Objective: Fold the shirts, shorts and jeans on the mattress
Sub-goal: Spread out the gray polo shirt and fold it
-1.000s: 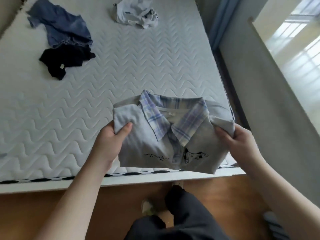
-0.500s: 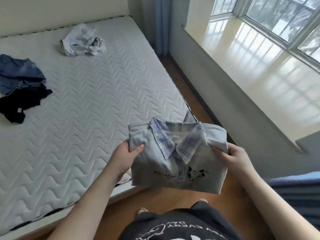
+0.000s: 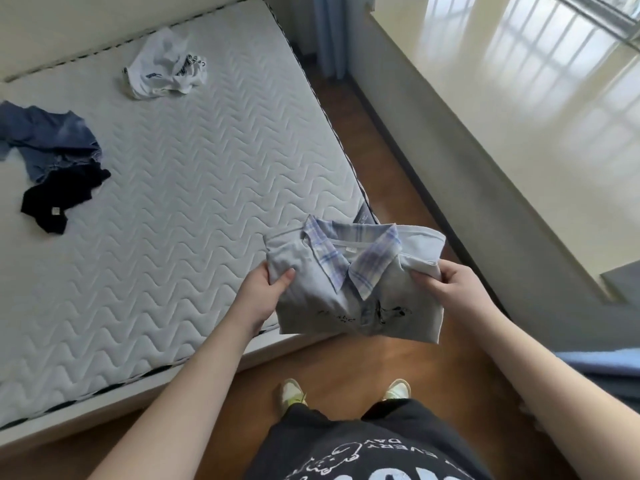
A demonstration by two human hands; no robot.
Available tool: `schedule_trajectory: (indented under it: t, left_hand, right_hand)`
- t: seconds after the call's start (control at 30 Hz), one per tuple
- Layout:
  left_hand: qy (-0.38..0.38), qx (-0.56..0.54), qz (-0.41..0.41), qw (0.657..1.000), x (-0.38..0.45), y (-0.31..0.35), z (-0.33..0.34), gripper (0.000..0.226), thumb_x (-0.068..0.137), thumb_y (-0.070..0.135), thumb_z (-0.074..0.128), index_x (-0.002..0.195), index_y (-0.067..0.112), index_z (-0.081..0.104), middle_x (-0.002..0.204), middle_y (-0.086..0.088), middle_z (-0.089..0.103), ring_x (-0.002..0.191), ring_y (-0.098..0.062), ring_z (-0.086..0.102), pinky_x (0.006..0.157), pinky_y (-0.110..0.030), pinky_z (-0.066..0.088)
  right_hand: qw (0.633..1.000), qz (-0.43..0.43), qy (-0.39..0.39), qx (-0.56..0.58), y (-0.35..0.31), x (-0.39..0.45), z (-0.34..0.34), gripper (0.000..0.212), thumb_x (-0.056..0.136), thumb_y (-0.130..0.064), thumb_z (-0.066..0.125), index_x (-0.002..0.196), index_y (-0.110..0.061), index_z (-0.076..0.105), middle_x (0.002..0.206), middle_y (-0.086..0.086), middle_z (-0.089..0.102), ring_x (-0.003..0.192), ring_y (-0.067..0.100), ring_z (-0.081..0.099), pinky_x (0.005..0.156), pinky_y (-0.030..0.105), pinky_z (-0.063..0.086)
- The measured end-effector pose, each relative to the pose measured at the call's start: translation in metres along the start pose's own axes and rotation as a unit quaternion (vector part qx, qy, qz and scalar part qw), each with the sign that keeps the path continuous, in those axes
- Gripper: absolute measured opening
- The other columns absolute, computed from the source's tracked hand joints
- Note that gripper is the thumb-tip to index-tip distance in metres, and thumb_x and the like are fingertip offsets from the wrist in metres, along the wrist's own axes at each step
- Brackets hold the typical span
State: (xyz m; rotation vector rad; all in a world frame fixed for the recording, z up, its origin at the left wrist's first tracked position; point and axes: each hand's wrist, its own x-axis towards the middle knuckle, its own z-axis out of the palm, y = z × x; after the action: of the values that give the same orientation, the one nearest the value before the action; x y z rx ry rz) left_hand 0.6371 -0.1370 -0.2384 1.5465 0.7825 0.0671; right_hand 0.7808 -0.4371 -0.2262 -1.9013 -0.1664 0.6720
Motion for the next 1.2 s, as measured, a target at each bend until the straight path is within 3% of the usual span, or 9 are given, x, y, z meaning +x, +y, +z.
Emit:
schedule_trajectory:
  t: [0.2, 0.3, 0.4, 0.67, 0.83, 0.9, 0.97, 1.07, 1.2]
  left_hand:
    - [0.005, -0.072, -0.023, 0.997, 0.004, -0.004, 0.004, 0.019, 0.094, 0.014, 0.065, 0.108, 0.026, 0.066, 0.105, 0.0, 0.075, 0.099, -0.019, 0.071, 0.075, -0.029, 0.058]
    - [0.012, -0.087, -0.027, 0.996, 0.012, -0.008, -0.005, 0.023, 0.094, 0.01, 0.064, 0.109, 0.027, 0.066, 0.107, 0.001, 0.075, 0.099, -0.018, 0.071, 0.074, -0.028, 0.058]
    - [0.032, -0.094, -0.037, 0.994, 0.025, -0.019, -0.016, 0.024, 0.094, 0.009, 0.063, 0.107, 0.03, 0.067, 0.106, 0.004, 0.075, 0.098, -0.015, 0.071, 0.073, -0.024, 0.057]
    - [0.044, -0.093, -0.084, 0.991, 0.085, -0.07, -0.046, 0.021, 0.094, 0.015, 0.065, 0.106, 0.032, 0.065, 0.104, 0.009, 0.075, 0.096, -0.011, 0.071, 0.073, -0.022, 0.057]
    - [0.047, -0.098, -0.119, 0.987, 0.129, -0.08, -0.05, 0.022, 0.094, 0.008, 0.064, 0.105, 0.026, 0.064, 0.103, 0.003, 0.074, 0.099, -0.019, 0.07, 0.082, -0.034, 0.057]
    - [0.042, -0.073, -0.134, 0.987, 0.146, -0.081, -0.049, 0.018, 0.093, 0.014, 0.067, 0.106, 0.026, 0.064, 0.106, 0.001, 0.073, 0.101, -0.02, 0.069, 0.088, -0.037, 0.055]
    - [0.034, -0.002, -0.144, 0.989, 0.161, -0.084, -0.047, 0.016, 0.09, 0.029, 0.071, 0.104, 0.027, 0.063, 0.101, 0.009, 0.071, 0.096, -0.012, 0.066, 0.081, -0.03, 0.053]
    - [0.051, 0.075, -0.16, 0.983, 0.184, -0.084, -0.041, 0.029, 0.089, 0.04, 0.069, 0.113, 0.03, 0.055, 0.094, 0.02, 0.059, 0.087, -0.002, 0.054, 0.07, -0.02, 0.042]
    - [0.117, 0.112, -0.163, 0.973, 0.209, -0.084, -0.032, 0.038, 0.092, 0.038, 0.066, 0.122, 0.017, 0.061, 0.097, 0.009, 0.062, 0.091, -0.014, 0.055, 0.077, -0.026, 0.041]
  right_hand:
    - [0.999, 0.02, -0.033, -0.011, 0.003, 0.035, -0.011, 0.012, 0.086, -0.025, 0.074, 0.086, -0.013, 0.073, 0.087, 0.008, 0.074, 0.075, 0.01, 0.062, 0.07, 0.032, 0.05]
    - [0.998, 0.028, -0.048, -0.014, 0.0, 0.054, -0.003, 0.002, 0.085, -0.023, 0.074, 0.086, -0.022, 0.075, 0.084, -0.004, 0.076, 0.074, 0.003, 0.066, 0.065, 0.02, 0.052]
    - [0.997, 0.039, -0.06, -0.012, -0.007, 0.077, 0.012, 0.01, 0.085, -0.016, 0.075, 0.088, -0.026, 0.075, 0.08, -0.012, 0.075, 0.07, -0.005, 0.067, 0.057, 0.009, 0.048]
    - [0.989, 0.085, -0.113, -0.043, -0.01, 0.145, 0.055, 0.012, 0.084, -0.015, 0.077, 0.092, -0.024, 0.074, 0.082, -0.011, 0.076, 0.072, -0.004, 0.068, 0.057, 0.008, 0.048]
    - [0.987, 0.103, -0.107, -0.058, -0.003, 0.187, 0.073, 0.018, 0.086, -0.01, 0.073, 0.095, -0.026, 0.074, 0.084, -0.012, 0.076, 0.074, -0.003, 0.069, 0.058, 0.012, 0.051]
    - [0.987, 0.109, -0.103, -0.066, 0.001, 0.202, 0.08, 0.016, 0.086, -0.012, 0.073, 0.093, -0.027, 0.074, 0.083, -0.013, 0.075, 0.073, -0.005, 0.067, 0.058, 0.011, 0.049]
    - [0.985, 0.111, -0.103, -0.082, 0.008, 0.219, 0.083, 0.012, 0.087, -0.017, 0.073, 0.088, -0.028, 0.073, 0.079, -0.014, 0.074, 0.071, -0.004, 0.065, 0.057, 0.011, 0.048]
    - [0.98, 0.121, -0.107, -0.112, 0.019, 0.248, 0.081, 0.001, 0.089, -0.025, 0.071, 0.089, -0.025, 0.072, 0.084, -0.006, 0.074, 0.077, 0.008, 0.064, 0.067, 0.023, 0.054]
    - [0.973, 0.135, -0.132, -0.135, 0.027, 0.29, 0.078, 0.015, 0.091, -0.031, 0.067, 0.096, -0.018, 0.072, 0.094, 0.005, 0.074, 0.087, 0.02, 0.066, 0.083, 0.041, 0.055]
